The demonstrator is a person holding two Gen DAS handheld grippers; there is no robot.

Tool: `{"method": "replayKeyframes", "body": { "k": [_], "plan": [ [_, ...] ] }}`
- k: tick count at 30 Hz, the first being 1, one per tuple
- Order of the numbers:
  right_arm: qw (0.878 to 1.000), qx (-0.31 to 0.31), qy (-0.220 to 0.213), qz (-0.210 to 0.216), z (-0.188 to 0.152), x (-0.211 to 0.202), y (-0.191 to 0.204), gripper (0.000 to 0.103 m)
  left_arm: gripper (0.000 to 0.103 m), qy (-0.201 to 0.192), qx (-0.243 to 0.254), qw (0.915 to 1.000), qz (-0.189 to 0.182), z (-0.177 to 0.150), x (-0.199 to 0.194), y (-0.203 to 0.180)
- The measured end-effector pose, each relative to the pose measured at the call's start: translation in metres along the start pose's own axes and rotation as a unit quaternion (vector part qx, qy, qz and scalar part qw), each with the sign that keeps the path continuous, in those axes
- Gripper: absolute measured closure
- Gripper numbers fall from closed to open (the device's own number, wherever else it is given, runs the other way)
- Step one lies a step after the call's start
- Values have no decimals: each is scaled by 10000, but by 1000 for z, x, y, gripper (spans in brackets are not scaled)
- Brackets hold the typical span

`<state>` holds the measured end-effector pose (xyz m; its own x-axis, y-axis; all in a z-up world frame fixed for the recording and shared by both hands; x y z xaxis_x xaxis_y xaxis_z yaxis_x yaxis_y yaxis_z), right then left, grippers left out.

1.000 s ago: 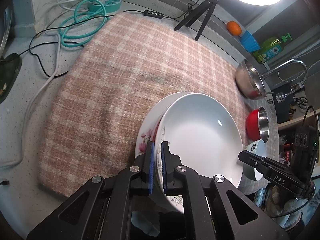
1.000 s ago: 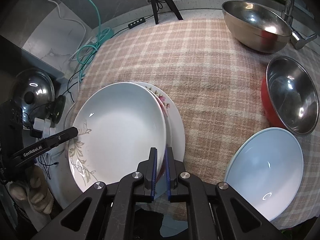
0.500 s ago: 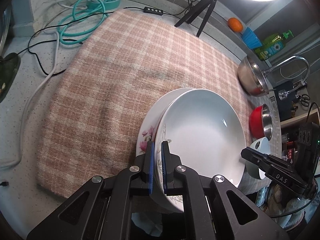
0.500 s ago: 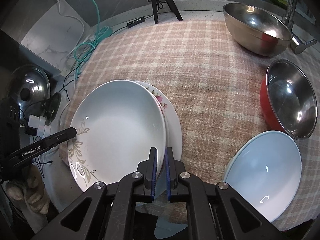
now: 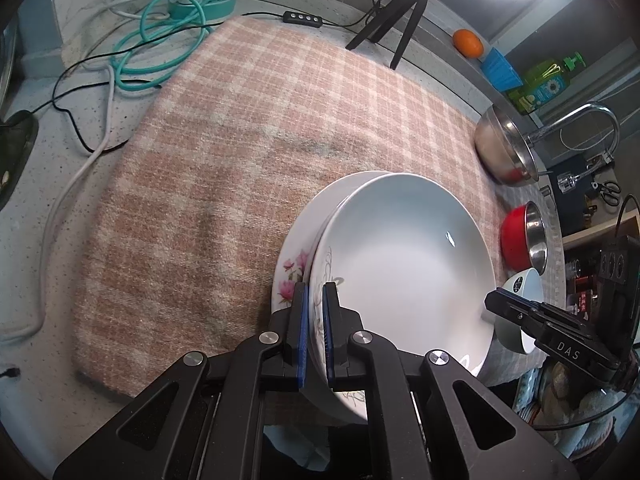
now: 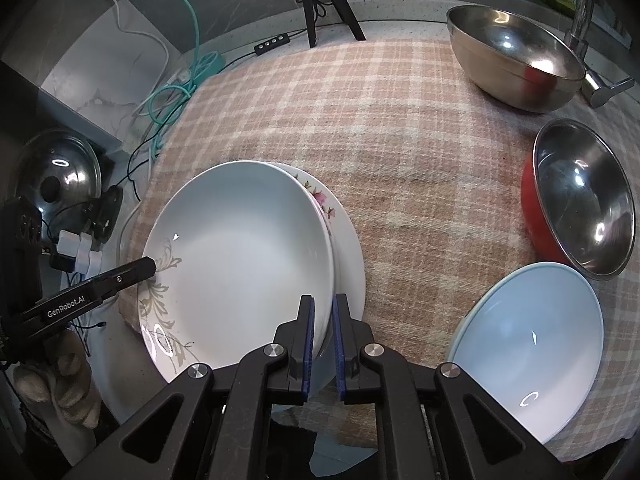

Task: Organize plates and bowls
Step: 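Lower the leaf-pattern plate onto the stack and open the left gripper, then reach the left gripper to the large steel bowl and grasp its rim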

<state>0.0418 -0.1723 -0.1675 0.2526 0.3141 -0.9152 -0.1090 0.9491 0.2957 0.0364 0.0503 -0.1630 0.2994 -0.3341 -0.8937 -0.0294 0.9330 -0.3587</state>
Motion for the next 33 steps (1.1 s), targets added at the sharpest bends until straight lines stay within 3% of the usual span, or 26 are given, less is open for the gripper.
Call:
{"method": "replayKeyframes", "body": {
  "k": [8,18,25,29,33],
  "plan": [
    [10000,67,11,35,-1,-1,-2,91,98,47,-26,10000,-37,-1,-1,1],
    [9985,228,-394,291,2,-29,-9,89,98,-230,-13,9997,-80,10,-29,-1],
    [9953,218,-899,276,17,-72,-24,88,98,-466,302,9981,-264,35,-44,-36],
    [9923,305,-1193,142,31,-104,-48,80,98,-528,536,9963,-426,53,-42,-64],
    [9877,517,-1476,18,49,-133,-82,79,98,-507,809,9935,-613,72,-37,-97]
  ]
}}
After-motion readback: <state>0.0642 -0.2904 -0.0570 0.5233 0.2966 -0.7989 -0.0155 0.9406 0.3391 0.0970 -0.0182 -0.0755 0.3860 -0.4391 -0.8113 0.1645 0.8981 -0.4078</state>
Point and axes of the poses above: each gripper's, at about its wrist camera, not at the fingertips, and x roughly the way its jaws point, y to its left, z to its top, the point moved 1 cm from there along x, roughly the way its jaws point, and after that the axes turned 1 degree about x, right-handed, at the moved point
